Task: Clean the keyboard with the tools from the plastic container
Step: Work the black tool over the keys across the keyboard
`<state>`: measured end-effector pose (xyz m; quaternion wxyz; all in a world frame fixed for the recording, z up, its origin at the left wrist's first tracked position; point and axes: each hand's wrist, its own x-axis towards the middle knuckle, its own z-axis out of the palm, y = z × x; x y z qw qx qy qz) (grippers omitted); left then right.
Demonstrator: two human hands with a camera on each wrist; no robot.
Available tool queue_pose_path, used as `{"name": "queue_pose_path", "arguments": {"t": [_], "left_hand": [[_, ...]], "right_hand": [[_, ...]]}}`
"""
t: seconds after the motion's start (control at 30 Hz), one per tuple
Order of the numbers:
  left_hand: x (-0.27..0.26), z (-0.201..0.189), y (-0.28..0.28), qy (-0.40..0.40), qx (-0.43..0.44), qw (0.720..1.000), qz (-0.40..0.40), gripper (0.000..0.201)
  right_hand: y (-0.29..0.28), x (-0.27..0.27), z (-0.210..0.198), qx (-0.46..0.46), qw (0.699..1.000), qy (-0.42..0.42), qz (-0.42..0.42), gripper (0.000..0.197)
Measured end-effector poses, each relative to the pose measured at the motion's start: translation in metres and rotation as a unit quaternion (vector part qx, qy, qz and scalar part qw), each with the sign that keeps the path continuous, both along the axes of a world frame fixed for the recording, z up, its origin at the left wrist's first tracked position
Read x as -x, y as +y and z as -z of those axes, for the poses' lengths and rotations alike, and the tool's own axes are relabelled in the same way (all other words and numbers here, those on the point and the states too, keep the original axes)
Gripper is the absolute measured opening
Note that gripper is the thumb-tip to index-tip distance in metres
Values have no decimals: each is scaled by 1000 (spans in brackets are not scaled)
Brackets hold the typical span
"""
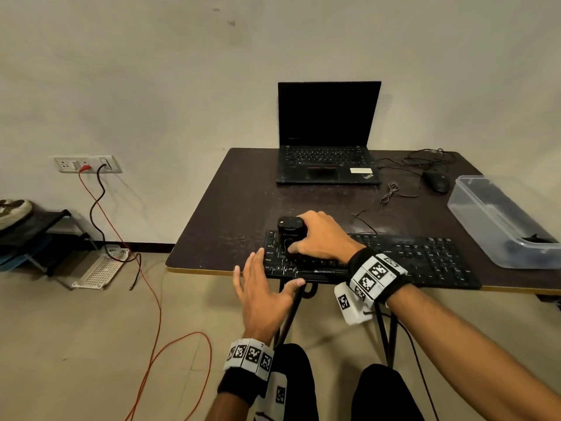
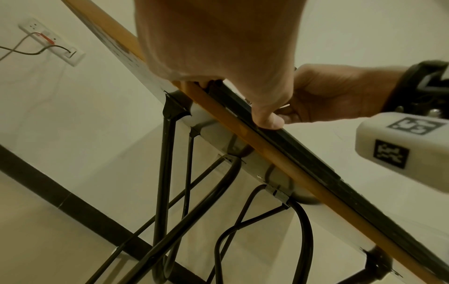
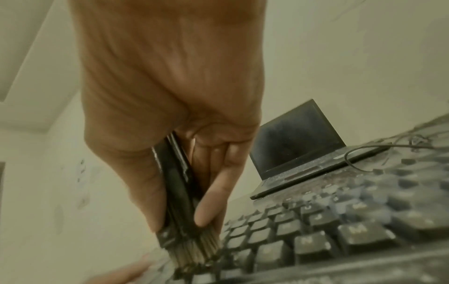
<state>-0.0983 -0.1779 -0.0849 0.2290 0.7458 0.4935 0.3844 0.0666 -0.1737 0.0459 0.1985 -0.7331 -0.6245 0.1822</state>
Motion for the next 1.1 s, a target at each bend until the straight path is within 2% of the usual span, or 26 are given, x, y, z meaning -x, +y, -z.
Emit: {"name": "queue_pose_path", "arguments": {"t": [0.1,0.23,0.37,0.5,0.6,0.77,0.87,1.0,1.1], "left_hand": [[1,1,0,1,1,1000,-1,116],[0,2,2,3,-1,1000,-1,116],[0,1,2,-2,-7,1000,1,116],[0,0,1,1,-1,1000,-2,116],[0,0,1,-6,2,1000,-4,116],[0,-2,0,-4,6,1000,-6,117],[0,-2,-1,-12,7,1000,-7,117],[0,1,1,0,-3,1000,-5,116],[1,2,1,-3,-8,1000,-5,118]], "right_hand": [[-5,-2,-3,43,998,21,-36,20],[-7,-11,-1,2,1000,1,28,24],[-14,-11,-1,50,998,18,-28,21],[-14,-17,1,0,1000,-6,31,21],[-18,-13,0,27,1000,-3,-15,20],[-18,-24,1,-1,999,-8,40,22],[-26,-22,3,27,999,-4,-16,22],[-29,-30,6,-18,999,7,33,21],[-32,-31,6,-3,1000,1,-1,19]]}}
